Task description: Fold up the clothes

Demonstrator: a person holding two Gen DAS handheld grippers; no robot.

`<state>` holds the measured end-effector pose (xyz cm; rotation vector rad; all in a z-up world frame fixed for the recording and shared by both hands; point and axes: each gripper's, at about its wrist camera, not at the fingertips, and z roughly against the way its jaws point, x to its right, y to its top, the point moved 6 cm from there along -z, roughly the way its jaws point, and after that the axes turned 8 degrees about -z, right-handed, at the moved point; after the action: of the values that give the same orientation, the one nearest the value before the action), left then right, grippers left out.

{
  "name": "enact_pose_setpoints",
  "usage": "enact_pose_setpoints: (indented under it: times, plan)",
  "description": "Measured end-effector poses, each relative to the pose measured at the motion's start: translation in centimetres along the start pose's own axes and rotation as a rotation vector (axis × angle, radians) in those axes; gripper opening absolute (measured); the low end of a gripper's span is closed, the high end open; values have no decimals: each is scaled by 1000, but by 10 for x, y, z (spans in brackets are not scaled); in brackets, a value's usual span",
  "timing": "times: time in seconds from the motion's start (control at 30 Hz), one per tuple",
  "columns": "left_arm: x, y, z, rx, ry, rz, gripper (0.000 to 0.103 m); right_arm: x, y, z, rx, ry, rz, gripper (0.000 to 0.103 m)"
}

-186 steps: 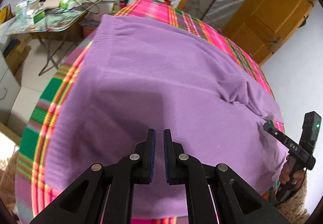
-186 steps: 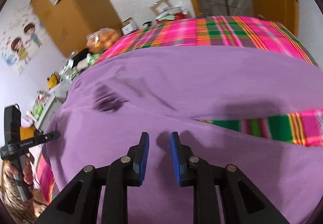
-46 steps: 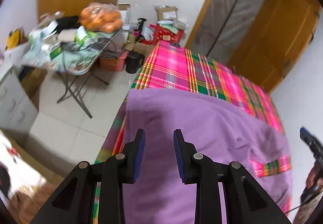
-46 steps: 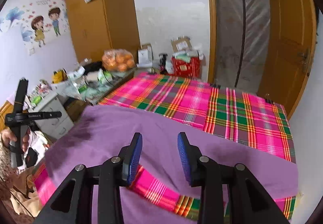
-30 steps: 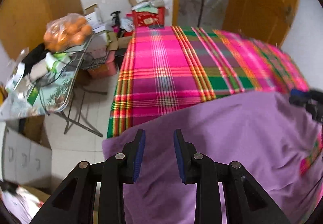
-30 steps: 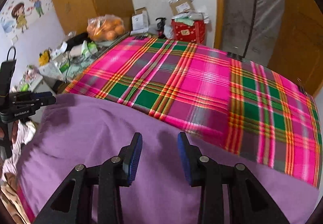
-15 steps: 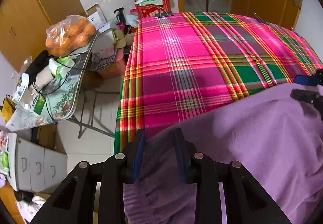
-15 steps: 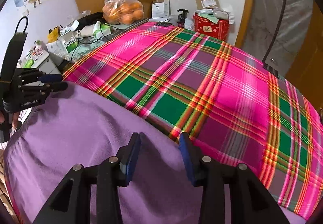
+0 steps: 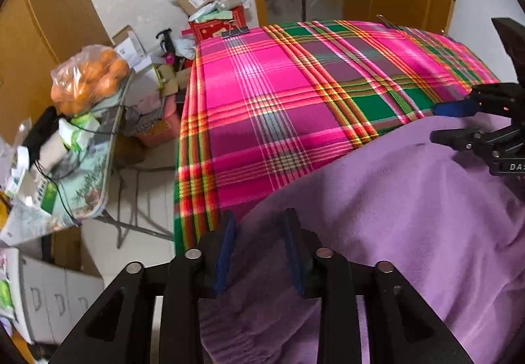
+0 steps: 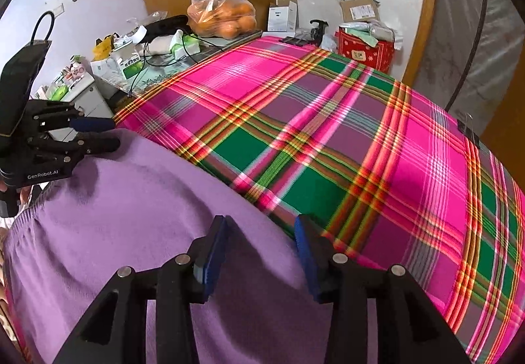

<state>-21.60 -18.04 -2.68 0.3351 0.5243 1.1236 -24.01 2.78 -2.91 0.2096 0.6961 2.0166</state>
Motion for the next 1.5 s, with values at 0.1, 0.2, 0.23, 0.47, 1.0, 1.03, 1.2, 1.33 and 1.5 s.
enact_pose_setpoints:
  times: [0.1,0.2,0.23,0.47,1.0,1.03,1.2,1.33,1.5]
  plan:
    - [0,-1,1,11,16,-12,44,-5,0,-1,0,7,19,44]
    - [0,-2,1,34,12,-27,44,-6,-2,-2,5,9,27,44]
    - [-1,-2,1,39,9,-34,45,-6,-2,-2,7,12,25,43]
    - [-3,-6,1,58,-35,30,43,-10,-4,-1,18,15,42,32]
    - [8,1,35,119,14,-3,2,-22,-6,32,77,-19,45,4]
    - [8,2,40,128,17,-1,2,-24,-5,39,92,-23,46,4]
    - [11,3,70,182,33,4,2,-38,-7,77,161,-24,40,4]
    - [16,-4,95,221,46,12,2,-53,-16,104,199,-36,54,4]
    - [24,-19,126,271,82,2,2,-73,-32,132,229,-43,70,4]
